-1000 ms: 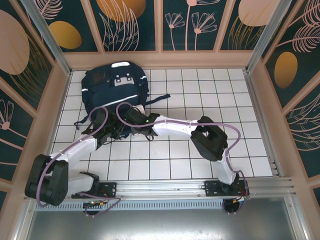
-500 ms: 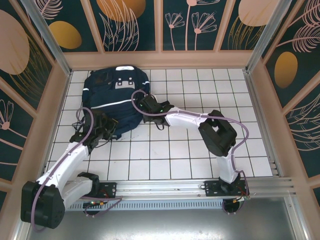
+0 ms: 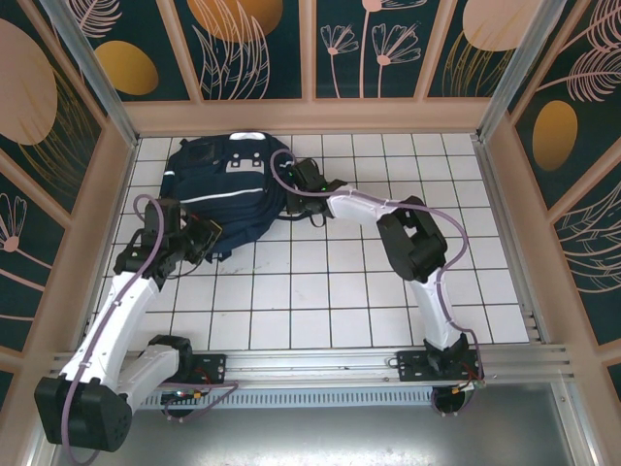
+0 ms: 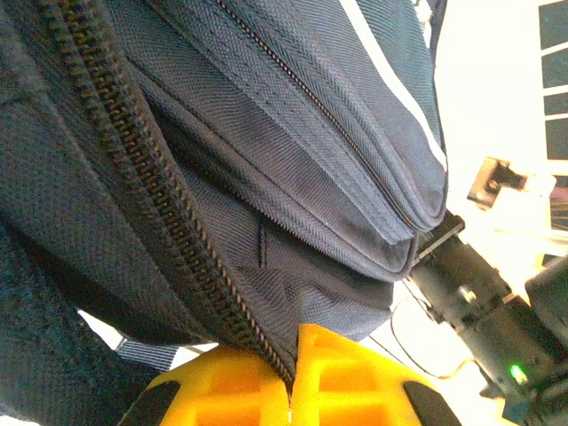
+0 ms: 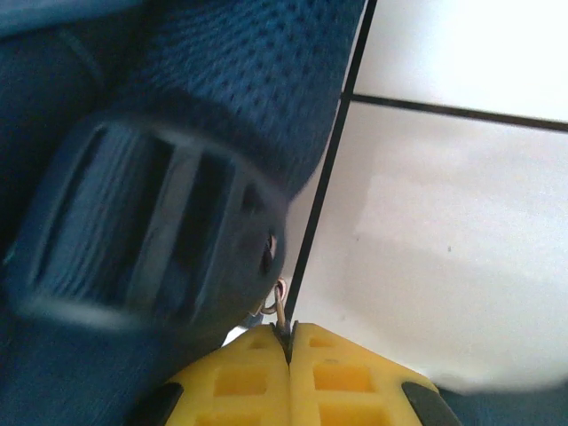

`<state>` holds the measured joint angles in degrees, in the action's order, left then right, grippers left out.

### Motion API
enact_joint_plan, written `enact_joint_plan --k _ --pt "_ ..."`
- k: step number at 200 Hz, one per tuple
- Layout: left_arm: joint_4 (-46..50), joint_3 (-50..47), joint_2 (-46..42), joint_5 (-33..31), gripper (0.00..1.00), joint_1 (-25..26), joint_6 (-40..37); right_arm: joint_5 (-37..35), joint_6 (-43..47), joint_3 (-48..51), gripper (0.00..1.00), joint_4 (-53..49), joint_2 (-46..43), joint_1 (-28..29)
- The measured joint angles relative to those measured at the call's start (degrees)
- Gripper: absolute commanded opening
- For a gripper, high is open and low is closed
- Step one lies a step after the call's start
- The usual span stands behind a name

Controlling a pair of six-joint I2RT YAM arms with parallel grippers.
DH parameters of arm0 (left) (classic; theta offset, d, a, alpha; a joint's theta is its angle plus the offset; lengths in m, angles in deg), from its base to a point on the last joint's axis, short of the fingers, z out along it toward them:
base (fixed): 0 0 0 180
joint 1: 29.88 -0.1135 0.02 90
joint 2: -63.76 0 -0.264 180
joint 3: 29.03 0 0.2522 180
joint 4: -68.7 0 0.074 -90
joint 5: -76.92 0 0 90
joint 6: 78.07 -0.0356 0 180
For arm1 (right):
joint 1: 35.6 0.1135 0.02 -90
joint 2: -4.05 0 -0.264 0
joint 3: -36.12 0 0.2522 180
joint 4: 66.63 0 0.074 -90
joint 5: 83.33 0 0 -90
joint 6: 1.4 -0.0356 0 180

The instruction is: Pack the student bag

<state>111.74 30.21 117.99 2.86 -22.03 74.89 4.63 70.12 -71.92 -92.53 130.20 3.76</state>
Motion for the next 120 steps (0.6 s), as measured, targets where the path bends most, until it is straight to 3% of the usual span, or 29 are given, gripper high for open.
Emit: enact_joint_plan --k 63,98,120 --pt "2.45 0.90 0.00 1.36 0.00 -0.11 -2.78 9.35 -0.48 -6.73 0.00 -4.83 3.91 -2.71" --pt "0.66 -1.38 -0.59 3.15 0.00 -0.44 -2.58 10.12 -0.48 -6.91 0.00 -5.60 3.98 -3.06" --pt "-2.29 -4.57 -1.27 4.81 0.00 -0.52 -1.18 9.44 -1.36 -4.24 0.37 -4.48 2.82 -3.37"
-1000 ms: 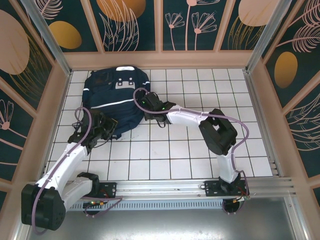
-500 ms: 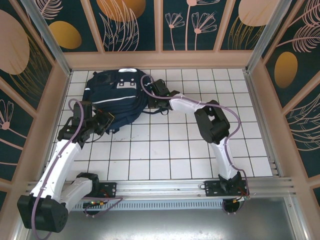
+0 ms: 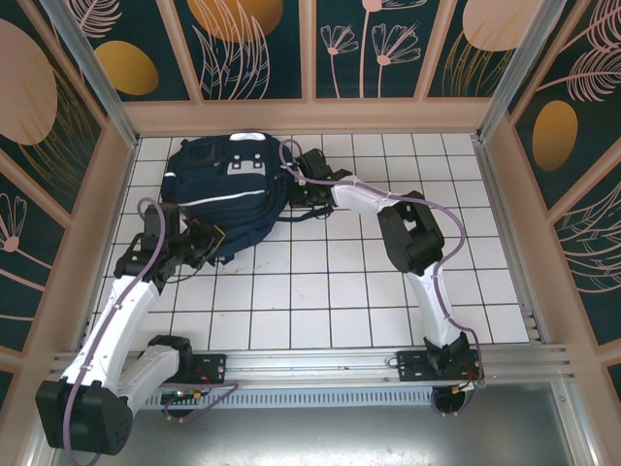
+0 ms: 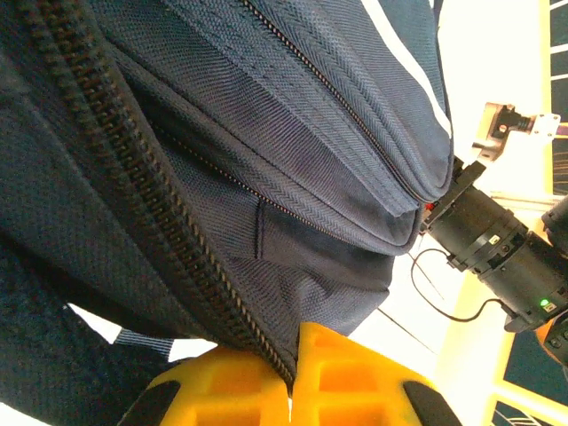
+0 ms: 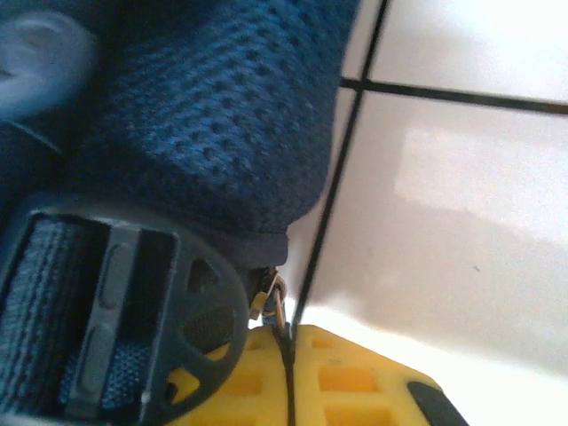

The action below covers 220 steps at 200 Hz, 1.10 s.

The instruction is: Pack the student bag

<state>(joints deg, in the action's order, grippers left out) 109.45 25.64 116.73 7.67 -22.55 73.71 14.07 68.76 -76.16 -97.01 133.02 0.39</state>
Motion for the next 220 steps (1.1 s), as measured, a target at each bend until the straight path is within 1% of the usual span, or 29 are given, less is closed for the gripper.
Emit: enact_joint_plan --k 8,19,50,66,82,106,136,165,176,192,201,205,213,220 --pt "-0.87 -1.14 -0.07 0.55 0.00 -0.11 0.66 -1.31 -0.68 1.77 0.46 0.50 -0.96 -0.55" --pt "-1.49 -2.36 -0.04 0.92 0.00 -0.33 1.29 -3.74 -1.27 4.55 0.52 0.83 -2.62 -2.01" --pt "-3.76 -3.30 1.88 1.29 0.00 -0.50 1.97 -10.32 -3.98 13.68 0.60 0.52 -11.80 -7.26" --pt "-5.38 -3.32 3.76 1.51 0.00 -0.35 2.38 -12.63 -4.85 18.12 0.64 0.63 -18.14 -7.69" --pt "-7.13 -3.32 6.08 1.31 0.00 0.94 3.02 -14.73 -5.66 21.88 0.67 0.79 -24.63 -7.06" --pt "-10.62 -3.26 9.88 -0.26 0.00 5.88 4.55 -17.05 -6.73 26.99 0.70 1.22 -33.03 -6.47" --pt "-15.41 -0.63 17.18 -1.97 0.00 12.70 6.75 -19.50 -8.04 31.80 0.77 1.05 -39.34 -6.99" --pt "-18.91 5.38 25.92 -4.15 0.00 18.73 7.93 -22.05 -9.07 34.34 0.86 -0.15 -43.30 -7.32" --pt "-19.82 8.63 29.59 -4.81 0.00 20.83 8.17 -23.04 -9.35 34.88 0.93 -0.52 -44.57 -7.41" --pt "-20.57 14.12 35.15 -5.99 0.00 23.78 8.37 -24.76 -9.86 35.98 0.99 -0.79 -46.90 -7.52" --pt "-20.83 17.09 37.83 -6.56 0.04 25.18 8.39 -25.55 -10.08 36.76 0.99 -0.79 -48.24 -7.52" --pt "-20.94 18.49 39.19 -6.80 0.12 25.81 8.37 -25.88 -10.25 37.20 0.99 -0.74 -48.98 -7.54" --pt "-21.03 20.94 41.33 -7.15 0.31 26.80 8.22 -26.12 -10.19 37.94 0.99 -0.66 -50.29 -7.56" --pt "-21.03 22.88 42.99 -7.06 0.42 27.43 7.91 -26.27 -10.16 38.80 0.99 -0.20 -51.54 -7.65"
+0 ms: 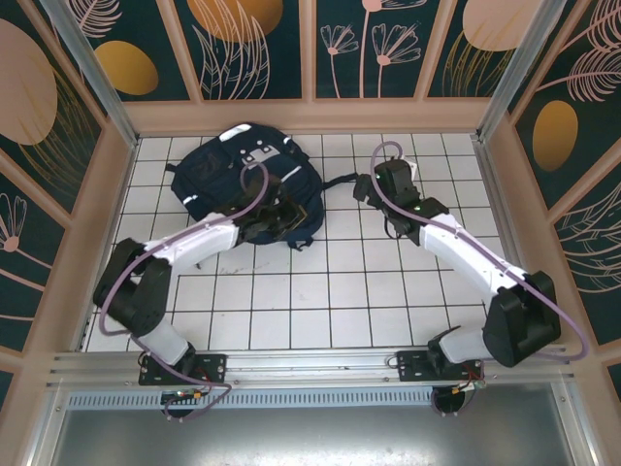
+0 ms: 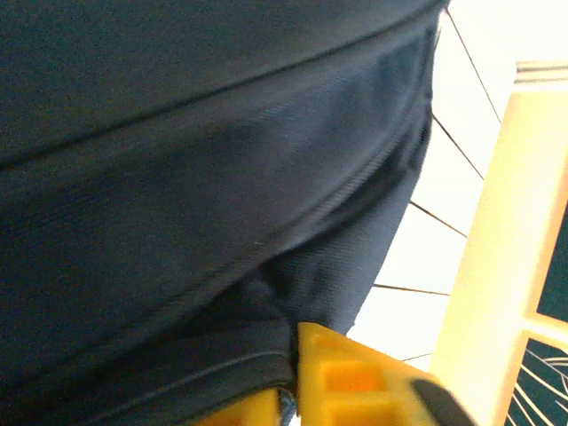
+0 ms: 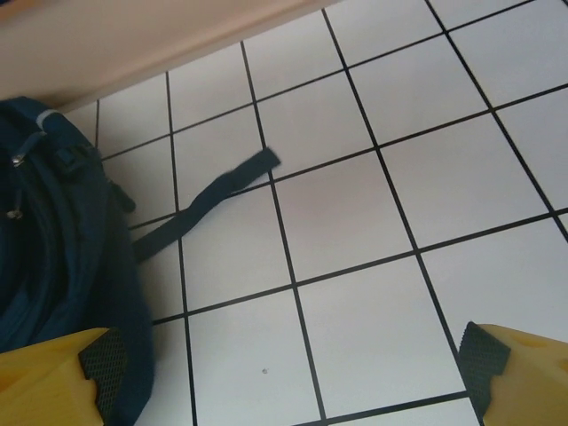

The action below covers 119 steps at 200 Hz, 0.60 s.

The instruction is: Pack the student bag

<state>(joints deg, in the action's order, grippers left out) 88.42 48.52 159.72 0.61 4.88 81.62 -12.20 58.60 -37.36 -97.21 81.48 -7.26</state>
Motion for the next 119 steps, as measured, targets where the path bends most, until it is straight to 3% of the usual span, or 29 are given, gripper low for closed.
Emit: enact_joint_plan --k 11,46,88,119 --pt "0.02 3.06 2.21 0.57 0.59 0.83 -0.94 -0.17 0.02 1.66 0.99 0.87 -2.16 -0.22" --pt "1.79 9.99 3.87 -1.62 0.98 1.73 -6.34 -0.39 1.03 8.85 0.99 6.27 -9.31 -2.12" --pt "9.86 13.66 -0.31 -11.54 0.98 -1.07 -15.30 -0.76 7.50 21.66 0.99 19.45 -17.77 -3.15" --pt "12.07 8.24 -9.81 -20.92 0.99 -10.23 -22.21 -3.43 14.01 26.16 0.99 26.25 -18.08 -3.74"
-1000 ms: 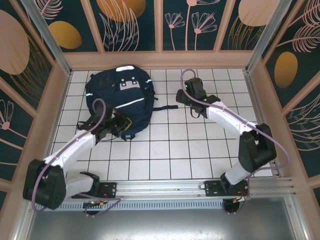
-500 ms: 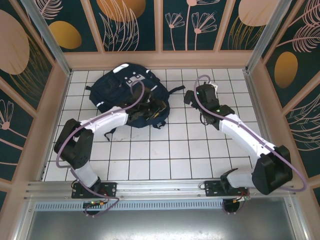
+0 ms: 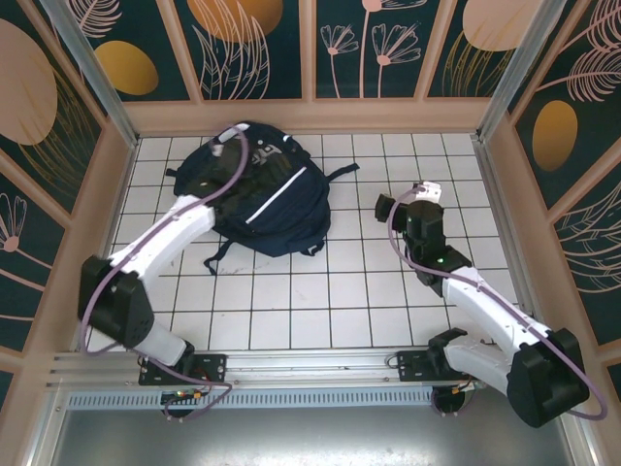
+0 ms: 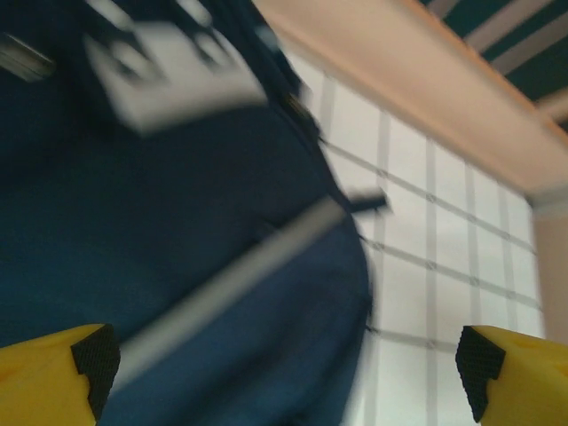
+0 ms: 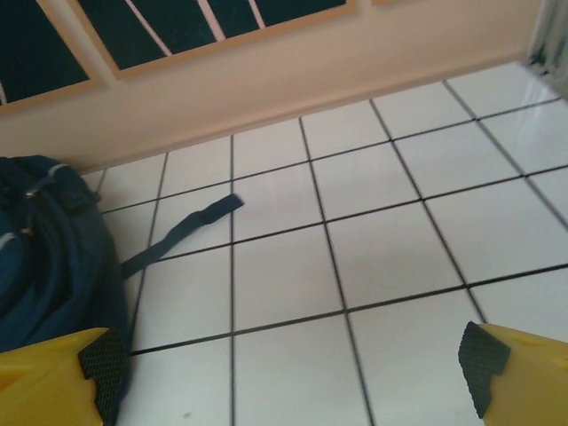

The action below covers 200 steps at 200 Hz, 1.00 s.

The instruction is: Pack the student bag

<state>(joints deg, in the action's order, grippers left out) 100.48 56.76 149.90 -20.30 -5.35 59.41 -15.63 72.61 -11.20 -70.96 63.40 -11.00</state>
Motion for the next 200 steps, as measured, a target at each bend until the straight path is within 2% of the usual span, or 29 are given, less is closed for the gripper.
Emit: enact_joint_plan --k 19,44,68,88,106,151,172,200 --pt "-1.46 -6.45 -6.19 -8.48 0.99 -6.12 -5.35 -2.14 1.20 1.16 0.99 3.78 1.27 -2.71" --pt "-6.84 -17.40 -12.07 -18.45 0.98 -9.81 -13.49 -4.17 2.25 2.40 0.99 8.57 4.68 -8.55" --pt "-17.07 -28.72 -13.79 -26.51 0.99 -12.76 -21.42 -6.58 4.87 3.04 0.99 14.21 10.82 -12.57" --pt "-25.22 -36.11 -12.87 -29.64 0.98 -16.46 -25.75 -7.06 6.99 4.66 0.99 19.82 15.76 -15.13" --pt "-33.59 -40.19 -10.88 -30.34 0.98 -18.71 -28.35 -6.51 8.72 6.49 0.99 24.74 19.47 -17.20" --pt "-59.32 -49.75 -6.12 -27.23 0.98 -19.43 -34.86 -0.85 10.03 12.52 0.99 38.01 23.65 -22.91" --pt "-70.73 -54.75 -3.63 -23.98 0.99 -20.04 -37.03 2.91 10.16 16.06 0.99 43.67 24.85 -25.05" --pt "-79.80 -57.68 -0.98 -17.64 0.99 -20.94 -39.56 8.90 11.23 16.52 0.99 47.80 26.16 -25.09"
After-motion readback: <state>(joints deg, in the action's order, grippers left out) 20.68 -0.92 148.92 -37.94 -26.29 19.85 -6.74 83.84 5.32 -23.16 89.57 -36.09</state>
